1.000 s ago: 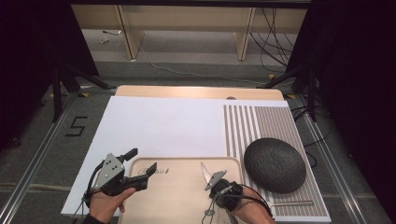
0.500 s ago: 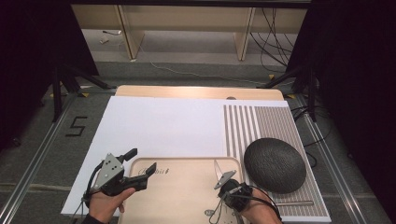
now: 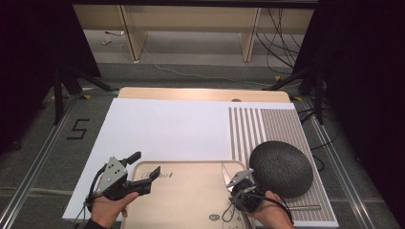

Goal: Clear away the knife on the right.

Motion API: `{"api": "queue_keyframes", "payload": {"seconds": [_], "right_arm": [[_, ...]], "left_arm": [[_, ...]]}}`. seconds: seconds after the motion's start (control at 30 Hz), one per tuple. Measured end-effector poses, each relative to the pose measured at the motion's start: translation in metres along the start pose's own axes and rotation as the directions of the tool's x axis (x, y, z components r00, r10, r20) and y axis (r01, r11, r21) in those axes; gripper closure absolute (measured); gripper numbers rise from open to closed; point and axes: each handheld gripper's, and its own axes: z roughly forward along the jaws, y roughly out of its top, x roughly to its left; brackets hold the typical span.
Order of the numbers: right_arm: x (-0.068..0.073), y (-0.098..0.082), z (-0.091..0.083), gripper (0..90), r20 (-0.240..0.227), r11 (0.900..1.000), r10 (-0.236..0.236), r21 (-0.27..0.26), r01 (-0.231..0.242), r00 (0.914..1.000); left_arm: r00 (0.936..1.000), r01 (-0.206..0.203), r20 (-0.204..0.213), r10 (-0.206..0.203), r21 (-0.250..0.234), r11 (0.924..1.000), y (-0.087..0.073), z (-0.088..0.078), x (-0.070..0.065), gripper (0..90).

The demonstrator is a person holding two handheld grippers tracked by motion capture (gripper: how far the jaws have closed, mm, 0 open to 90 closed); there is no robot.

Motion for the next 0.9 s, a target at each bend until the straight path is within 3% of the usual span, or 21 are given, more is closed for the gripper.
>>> {"api": "queue_keyframes", "payload": {"seconds": [0.03, 0.07, 0.1, 0.17, 0.33, 0.5, 0.53, 0.57, 0.7, 0.73, 0.77, 0.8, 0.9], "right_arm": [[-0.005, -0.001, -0.005, 71.9, -0.028, 0.999, 0.016, -0.041, -0.017, 0.9995], [-0.005, -0.001, -0.005, 71.9, -0.028, 0.999, 0.016, -0.041, -0.017, 0.9995], [-0.010, -0.002, -0.010, 62.7, -0.055, 0.997, 0.037, -0.071, -0.041, 0.9978], [-0.011, -0.002, -0.012, 58.3, -0.068, 0.994, 0.050, -0.090, -0.056, 0.9964], [-0.023, -0.005, -0.024, 44.2, -0.125, 0.973, 0.114, -0.185, -0.136, 0.9855], [-0.031, -0.011, -0.034, 37.8, -0.129, 0.955, 0.144, -0.243, -0.172, 0.9811], [-0.033, -0.013, -0.038, 35.4, -0.132, 0.947, 0.158, -0.260, -0.188, 0.9787], [-0.033, -0.013, -0.038, 35.4, -0.132, 0.947, 0.158, -0.260, -0.188, 0.9787], [-0.038, -0.018, -0.045, 33.1, -0.135, 0.931, 0.180, -0.298, -0.213, 0.9744], [-0.039, -0.020, -0.047, 32.6, -0.137, 0.926, 0.187, -0.307, -0.221, 0.9728], [-0.042, -0.023, -0.051, 31.5, -0.145, 0.914, 0.198, -0.329, -0.236, 0.9694], [-0.042, -0.023, -0.051, 31.5, -0.145, 0.914, 0.198, -0.329, -0.236, 0.9694], [-0.046, -0.027, -0.055, 29.5, -0.152, 0.900, 0.213, -0.354, -0.255, 0.9650]], "left_arm": [[1.0000, 0.001, 0.000, -0.001, -0.001, 1.0000, 0.000, 0.000, 0.000, 18.9], [1.0000, -0.001, 0.001, 0.001, -0.001, 1.0000, 0.000, 0.000, 0.000, 18.9], [1.0000, -0.002, 0.002, 0.002, 0.001, 1.0000, 0.000, 0.000, 0.000, 18.9], [1.0000, -0.002, 0.003, 0.002, 0.001, 1.0000, 0.000, 0.000, 0.000, 18.9], [1.0000, -0.003, 0.004, 0.003, 0.001, 1.0000, 0.000, 0.000, 0.000, 18.9], [1.0000, -0.001, 0.004, 0.001, 0.000, 1.0000, 0.000, 0.000, 0.000, 18.9], [1.0000, 0.000, 0.004, 0.000, 0.000, 1.0000, 0.000, 0.000, 0.000, 18.9], [1.0000, -0.001, 0.005, 0.001, 0.001, 1.0000, 0.000, 0.000, 0.000, 18.9], [1.0000, 0.001, 0.006, -0.001, 0.000, 1.0000, 0.000, 0.001, 0.000, 18.9], [1.0000, 0.001, 0.006, -0.001, 0.001, 1.0000, 0.000, 0.001, 0.000, 18.9], [1.0000, 0.003, 0.006, -0.003, 0.002, 1.0000, 0.000, 0.001, 0.000, 18.9], [1.0000, 0.002, 0.006, -0.002, 0.001, 1.0000, 0.000, 0.001, 0.000, 18.9], [1.0000, 0.002, 0.007, -0.002, 0.000, 1.0000, 0.000, 0.000, 0.000, 18.9]]}}
